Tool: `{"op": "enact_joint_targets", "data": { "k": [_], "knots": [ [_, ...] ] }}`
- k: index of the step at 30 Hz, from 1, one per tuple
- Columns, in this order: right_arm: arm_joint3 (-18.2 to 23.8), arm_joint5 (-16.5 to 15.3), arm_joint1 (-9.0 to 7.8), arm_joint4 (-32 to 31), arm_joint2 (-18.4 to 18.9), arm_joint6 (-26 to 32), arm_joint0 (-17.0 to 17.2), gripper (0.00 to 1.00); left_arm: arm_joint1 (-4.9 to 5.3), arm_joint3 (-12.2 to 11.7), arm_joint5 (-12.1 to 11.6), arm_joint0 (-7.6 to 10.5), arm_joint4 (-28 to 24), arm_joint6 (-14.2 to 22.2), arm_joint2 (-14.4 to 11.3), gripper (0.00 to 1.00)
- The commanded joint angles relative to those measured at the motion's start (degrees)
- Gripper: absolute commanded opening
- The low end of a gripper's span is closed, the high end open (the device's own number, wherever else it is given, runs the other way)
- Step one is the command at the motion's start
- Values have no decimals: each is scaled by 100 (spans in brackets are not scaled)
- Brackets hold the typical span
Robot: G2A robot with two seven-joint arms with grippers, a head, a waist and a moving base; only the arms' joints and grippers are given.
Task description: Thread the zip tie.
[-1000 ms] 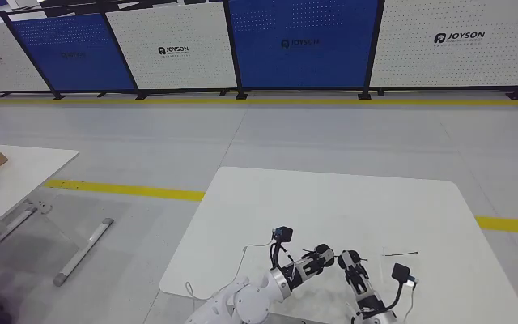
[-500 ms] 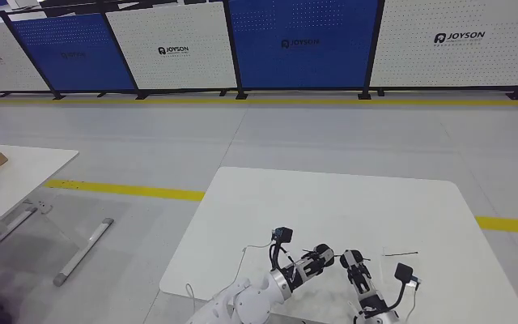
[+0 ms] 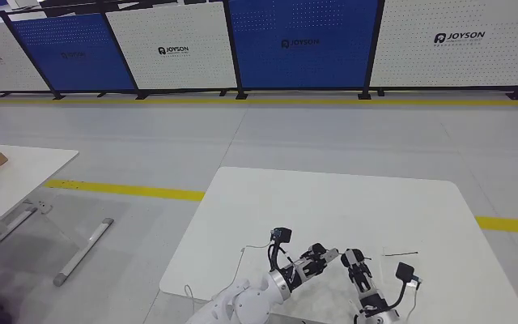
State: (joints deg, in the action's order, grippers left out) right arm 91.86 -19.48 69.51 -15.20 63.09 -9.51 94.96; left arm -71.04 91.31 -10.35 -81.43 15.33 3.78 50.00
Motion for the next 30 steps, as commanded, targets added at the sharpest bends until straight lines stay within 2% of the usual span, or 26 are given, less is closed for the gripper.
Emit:
{"op": "enact_joint_targets", "data": {
  "k": [1,2,3,12,24,25,27,29,30],
  "knots": [
    [1,0,1,1,5,2,4,0,0,4,14,-3,33,-13,-2,13],
    [0,0,1,2,7,3,5,0,-2,3,18,-2,39,-17,-5,2],
    [-5,0,1,6,10,7,6,0,-4,-6,19,1,39,-18,-8,0],
    [-46,0,8,-43,2,-1,-6,0,-13,-35,3,16,38,-24,-14,0],
    [-35,0,19,-18,-37,55,-6,0,-11,-36,-131,12,77,55,-31,0],
    [-33,0,17,5,-28,66,-1,12,-11,-44,-132,11,74,52,-27,0],
    [-30,0,15,26,-13,85,7,47,-12,-79,-120,21,84,48,-25,0],
    [-35,0,14,14,5,86,15,89,-18,-126,-108,41,51,46,-28,0],
    [-36,0,14,6,11,73,19,90,-21,-142,-107,49,44,42,-30,0]
  ]
}}
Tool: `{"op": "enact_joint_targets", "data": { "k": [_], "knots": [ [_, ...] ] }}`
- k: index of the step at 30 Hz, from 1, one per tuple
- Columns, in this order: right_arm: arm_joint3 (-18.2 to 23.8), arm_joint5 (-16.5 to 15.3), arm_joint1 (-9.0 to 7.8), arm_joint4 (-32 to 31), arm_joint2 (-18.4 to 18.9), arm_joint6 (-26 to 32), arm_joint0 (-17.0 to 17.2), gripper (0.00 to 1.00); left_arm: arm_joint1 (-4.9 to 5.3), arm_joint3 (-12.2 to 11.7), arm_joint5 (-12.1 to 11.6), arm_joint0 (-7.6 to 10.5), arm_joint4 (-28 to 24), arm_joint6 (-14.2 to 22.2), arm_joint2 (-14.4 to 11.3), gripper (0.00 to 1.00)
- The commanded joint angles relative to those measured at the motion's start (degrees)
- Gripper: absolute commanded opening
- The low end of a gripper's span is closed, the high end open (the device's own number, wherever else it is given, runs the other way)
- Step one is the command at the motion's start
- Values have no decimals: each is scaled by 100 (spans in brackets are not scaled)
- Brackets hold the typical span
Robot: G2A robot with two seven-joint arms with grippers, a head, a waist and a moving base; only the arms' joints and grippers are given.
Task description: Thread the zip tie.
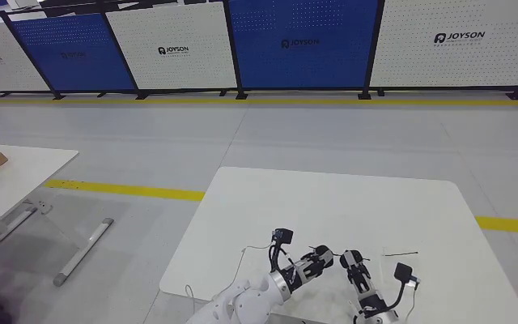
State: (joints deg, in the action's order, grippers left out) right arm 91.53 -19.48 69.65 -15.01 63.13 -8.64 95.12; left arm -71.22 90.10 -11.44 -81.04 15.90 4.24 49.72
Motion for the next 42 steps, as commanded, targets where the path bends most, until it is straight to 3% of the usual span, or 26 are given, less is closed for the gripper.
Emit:
{"op": "enact_joint_targets", "data": {
  "k": [1,4,6,9,14,18,21,42],
  "knots": [
    [-1,0,3,-20,9,-23,7,90,-6,-34,4,18,-20,-10,-4,0],
    [15,0,8,-19,9,-34,8,87,-9,-33,16,19,0,-48,1,0],
    [30,0,11,-28,10,-40,13,80,-9,-30,22,15,10,-60,5,0],
    [45,0,14,-38,12,-56,28,49,-10,-46,28,10,-57,-77,32,0],
    [36,0,11,-47,45,-97,76,40,-13,-31,13,-1,-134,-116,65,0],
    [19,0,12,-11,63,-86,75,26,-16,-9,19,-15,-146,-142,73,0],
    [27,0,12,-24,73,-96,78,0,-17,1,14,-25,-147,-149,75,0],
    [155,0,18,-260,95,-139,137,0,-11,134,-8,-44,7,5,45,0]
  ]
}}
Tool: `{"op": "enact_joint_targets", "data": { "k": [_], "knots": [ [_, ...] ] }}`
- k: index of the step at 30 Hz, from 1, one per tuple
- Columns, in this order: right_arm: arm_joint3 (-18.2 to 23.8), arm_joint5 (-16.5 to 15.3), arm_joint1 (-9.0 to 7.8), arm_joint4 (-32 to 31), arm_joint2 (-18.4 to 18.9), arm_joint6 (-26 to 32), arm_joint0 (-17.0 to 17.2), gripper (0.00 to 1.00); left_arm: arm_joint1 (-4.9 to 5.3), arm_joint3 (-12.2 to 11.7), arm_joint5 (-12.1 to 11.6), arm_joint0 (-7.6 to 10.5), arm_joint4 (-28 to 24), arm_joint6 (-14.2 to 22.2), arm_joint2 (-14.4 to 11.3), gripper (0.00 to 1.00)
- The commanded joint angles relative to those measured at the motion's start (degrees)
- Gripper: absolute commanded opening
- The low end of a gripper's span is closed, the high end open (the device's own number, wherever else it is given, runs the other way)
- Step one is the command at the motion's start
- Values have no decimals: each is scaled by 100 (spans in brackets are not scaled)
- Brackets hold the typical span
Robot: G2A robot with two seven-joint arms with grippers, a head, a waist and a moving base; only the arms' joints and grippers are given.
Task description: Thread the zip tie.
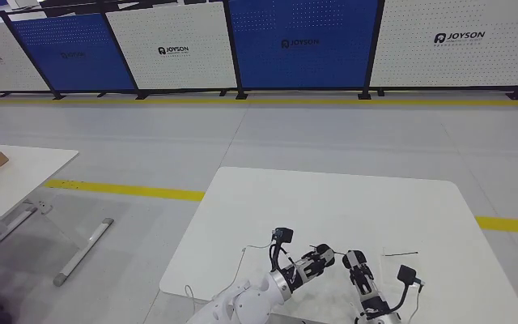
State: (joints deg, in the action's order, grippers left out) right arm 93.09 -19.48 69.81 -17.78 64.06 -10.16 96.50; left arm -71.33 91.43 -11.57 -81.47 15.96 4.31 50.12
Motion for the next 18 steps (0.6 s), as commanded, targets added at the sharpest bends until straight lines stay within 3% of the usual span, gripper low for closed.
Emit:
{"op": "enact_joint_targets", "data": {
  "k": [1,2,3,6,8,18],
  "knots": [
    [-3,0,3,33,6,17,0,11,1,-3,6,-3,-1,-6,10,0],
    [-3,0,6,46,11,12,1,40,2,-6,6,-6,-6,-9,16,0],
    [-6,0,8,52,15,4,2,50,2,-10,9,-9,-15,-19,24,0],
    [-14,0,16,53,23,-20,7,95,2,-26,44,-14,-20,-63,44,0],
    [-14,0,20,59,29,-39,16,100,-2,-46,74,-10,-41,-97,54,0],
    [80,0,0,82,119,-102,155,100,-28,-78,104,-8,-348,-150,89,0]
  ]
}}
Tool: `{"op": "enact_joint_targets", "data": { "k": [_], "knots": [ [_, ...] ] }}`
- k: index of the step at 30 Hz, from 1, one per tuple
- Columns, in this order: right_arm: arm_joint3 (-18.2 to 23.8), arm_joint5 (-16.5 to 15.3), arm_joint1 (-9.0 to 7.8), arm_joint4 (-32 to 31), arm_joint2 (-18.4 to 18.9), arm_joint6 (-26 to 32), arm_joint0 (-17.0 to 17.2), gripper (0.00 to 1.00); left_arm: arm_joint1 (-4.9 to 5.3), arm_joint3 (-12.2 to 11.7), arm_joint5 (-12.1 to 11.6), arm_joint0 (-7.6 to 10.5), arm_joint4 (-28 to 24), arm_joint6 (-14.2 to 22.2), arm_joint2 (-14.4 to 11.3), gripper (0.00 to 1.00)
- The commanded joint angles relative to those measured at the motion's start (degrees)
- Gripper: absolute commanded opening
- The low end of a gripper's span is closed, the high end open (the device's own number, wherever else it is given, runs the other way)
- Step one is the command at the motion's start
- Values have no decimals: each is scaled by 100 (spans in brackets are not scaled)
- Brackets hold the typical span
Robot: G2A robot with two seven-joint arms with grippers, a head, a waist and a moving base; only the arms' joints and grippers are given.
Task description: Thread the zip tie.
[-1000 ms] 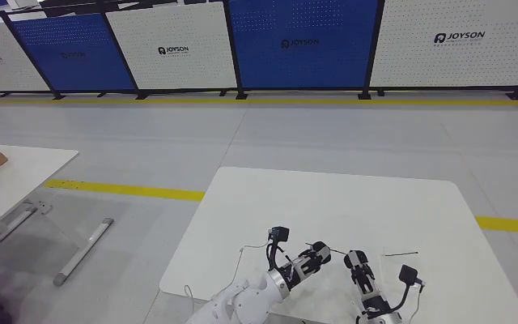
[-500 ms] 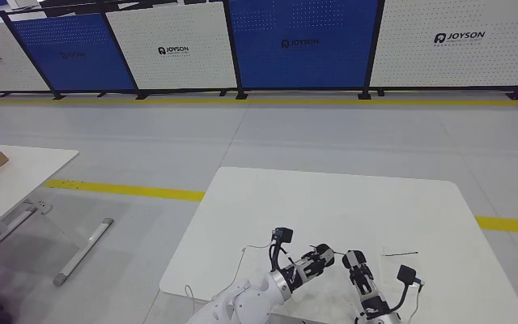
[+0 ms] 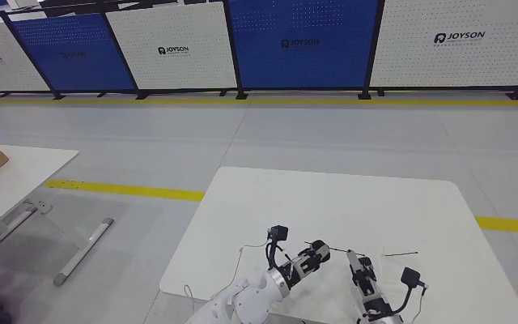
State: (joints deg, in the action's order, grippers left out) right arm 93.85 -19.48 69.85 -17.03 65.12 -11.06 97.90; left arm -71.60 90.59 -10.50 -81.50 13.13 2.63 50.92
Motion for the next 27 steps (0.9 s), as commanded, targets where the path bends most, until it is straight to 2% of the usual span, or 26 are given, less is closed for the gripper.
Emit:
{"op": "enact_joint_targets", "data": {
  "k": [1,6,18,21,23,27],
  "knots": [
    [13,0,-8,9,26,-29,39,100,-2,10,15,0,-125,33,29,0],
    [128,0,-37,75,93,-98,185,100,9,135,78,-13,-219,79,116,0],
    [126,18,-37,72,90,-38,171,100,5,119,115,-19,-221,80,101,0],
    [208,0,-79,188,219,641,89,100,2,99,144,-6,-194,143,75,0],
    [413,8,-137,286,493,1068,108,100,2,98,162,-2,-167,172,65,0],
    [851,315,-246,213,944,1935,236,100,2,117,161,-7,-150,213,50,0]
  ]
}}
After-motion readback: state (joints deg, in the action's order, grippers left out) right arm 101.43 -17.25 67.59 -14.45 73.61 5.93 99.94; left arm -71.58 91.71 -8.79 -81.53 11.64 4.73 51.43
